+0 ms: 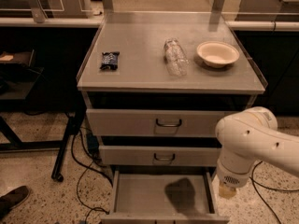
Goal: Close bottom drawer
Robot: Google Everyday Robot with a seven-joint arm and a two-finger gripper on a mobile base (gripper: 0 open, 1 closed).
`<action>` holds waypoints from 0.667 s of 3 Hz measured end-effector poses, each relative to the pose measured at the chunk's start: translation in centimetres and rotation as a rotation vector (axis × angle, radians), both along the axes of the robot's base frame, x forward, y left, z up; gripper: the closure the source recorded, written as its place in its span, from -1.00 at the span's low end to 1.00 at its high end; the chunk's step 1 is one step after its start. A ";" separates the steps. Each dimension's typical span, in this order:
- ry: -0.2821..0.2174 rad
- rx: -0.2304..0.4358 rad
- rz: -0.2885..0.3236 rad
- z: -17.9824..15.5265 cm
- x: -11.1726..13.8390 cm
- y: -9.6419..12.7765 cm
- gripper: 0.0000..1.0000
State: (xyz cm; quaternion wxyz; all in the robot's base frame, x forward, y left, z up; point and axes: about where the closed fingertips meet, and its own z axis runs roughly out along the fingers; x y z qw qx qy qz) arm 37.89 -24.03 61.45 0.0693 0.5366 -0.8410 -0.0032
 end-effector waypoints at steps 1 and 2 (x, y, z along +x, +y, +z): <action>0.051 0.004 -0.029 -5.3 0.2 -0.2 1.00; 0.097 0.009 -0.058 -10.1 0.6 -0.6 1.00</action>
Offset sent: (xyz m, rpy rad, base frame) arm 0.0184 -0.0106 -0.1462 0.0097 0.1215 -0.0921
